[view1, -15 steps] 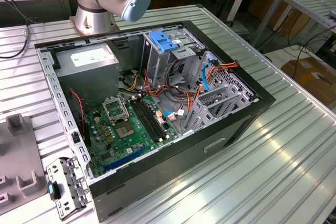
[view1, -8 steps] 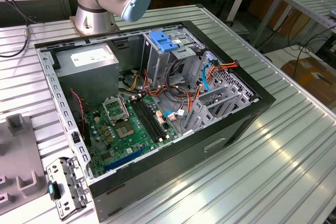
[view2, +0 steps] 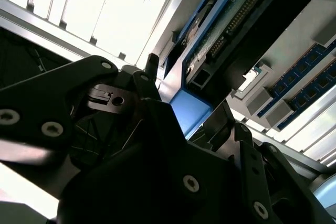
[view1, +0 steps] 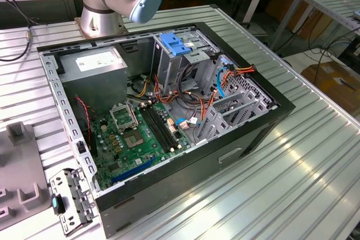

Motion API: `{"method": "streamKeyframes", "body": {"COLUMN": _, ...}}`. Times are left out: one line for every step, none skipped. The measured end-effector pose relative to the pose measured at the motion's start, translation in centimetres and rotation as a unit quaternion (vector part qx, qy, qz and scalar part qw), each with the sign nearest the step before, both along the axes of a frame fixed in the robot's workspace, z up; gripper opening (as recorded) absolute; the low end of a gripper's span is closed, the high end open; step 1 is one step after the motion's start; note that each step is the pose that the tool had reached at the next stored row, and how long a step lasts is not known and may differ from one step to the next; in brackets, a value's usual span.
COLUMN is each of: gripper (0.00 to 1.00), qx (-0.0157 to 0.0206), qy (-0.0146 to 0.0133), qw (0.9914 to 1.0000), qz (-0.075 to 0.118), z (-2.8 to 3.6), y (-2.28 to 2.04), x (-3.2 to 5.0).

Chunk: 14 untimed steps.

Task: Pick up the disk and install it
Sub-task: 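Pick up the disk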

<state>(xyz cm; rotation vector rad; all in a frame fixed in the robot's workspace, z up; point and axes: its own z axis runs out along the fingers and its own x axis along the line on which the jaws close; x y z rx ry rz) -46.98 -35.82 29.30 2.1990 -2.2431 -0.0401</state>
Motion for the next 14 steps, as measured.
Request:
{"method": "streamKeyframes", "body": {"gripper": 0.60, "qx": 0.0000, "qy": 0.0000, "qw": 1.00000, "qz": 0.000, "z": 0.00, "y": 0.00, "x": 0.00}}
{"method": "streamKeyframes", "body": {"gripper": 0.60, "qx": 0.0000, "qy": 0.0000, "qw": 1.00000, "qz": 0.000, "z": 0.00, "y": 0.00, "x": 0.00}}
{"method": "streamKeyframes", "body": {"gripper": 0.60, "qx": 0.0000, "qy": 0.0000, "qw": 1.00000, "qz": 0.000, "z": 0.00, "y": 0.00, "x": 0.00}}
{"method": "streamKeyframes", "body": {"gripper": 0.59, "qx": 0.0000, "qy": 0.0000, "qw": 1.00000, "qz": 0.000, "z": 0.00, "y": 0.00, "x": 0.00}}
{"method": "streamKeyframes", "body": {"gripper": 0.59, "qx": 0.0000, "qy": 0.0000, "qw": 1.00000, "qz": 0.000, "z": 0.00, "y": 0.01, "x": 0.00}}
{"method": "streamKeyframes", "body": {"gripper": 0.51, "qx": 0.0000, "qy": 0.0000, "qw": 1.00000, "qz": 0.000, "z": 0.00, "y": 0.01, "x": 0.00}}
{"method": "streamKeyframes", "body": {"gripper": 0.51, "qx": 0.0000, "qy": 0.0000, "qw": 1.00000, "qz": 0.000, "z": 0.00, "y": 0.01, "x": 0.00}}
{"method": "streamKeyframes", "body": {"gripper": 0.51, "qx": 0.0000, "qy": 0.0000, "qw": 1.00000, "qz": 0.000, "z": 0.00, "y": 0.01, "x": 0.00}}
{"method": "streamKeyframes", "body": {"gripper": 0.51, "qx": 0.0000, "qy": 0.0000, "qw": 1.00000, "qz": 0.000, "z": 0.00, "y": 0.00, "x": 0.00}}
{"method": "streamKeyframes", "body": {"gripper": 0.51, "qx": 0.0000, "qy": 0.0000, "qw": 1.00000, "qz": 0.000, "z": 0.00, "y": -0.06, "x": 0.00}}
{"method": "streamKeyframes", "body": {"gripper": 0.51, "qx": 0.0000, "qy": 0.0000, "qw": 1.00000, "qz": 0.000, "z": -0.01, "y": -0.17, "x": 0.00}}
{"method": "streamKeyframes", "body": {"gripper": 0.51, "qx": 0.0001, "qy": 0.0000, "qw": 1.00000, "qz": 0.000, "z": -0.01, "y": -0.29, "x": 0.00}}
{"method": "streamKeyframes", "body": {"gripper": 0.51, "qx": 0.0000, "qy": 0.0000, "qw": 1.00000, "qz": 0.000, "z": 0.00, "y": -0.43, "x": 0.00}}
{"method": "streamKeyframes", "body": {"gripper": 0.51, "qx": 0.0000, "qy": 0.0000, "qw": 1.00000, "qz": 0.000, "z": 0.00, "y": -0.47, "x": 0.00}}
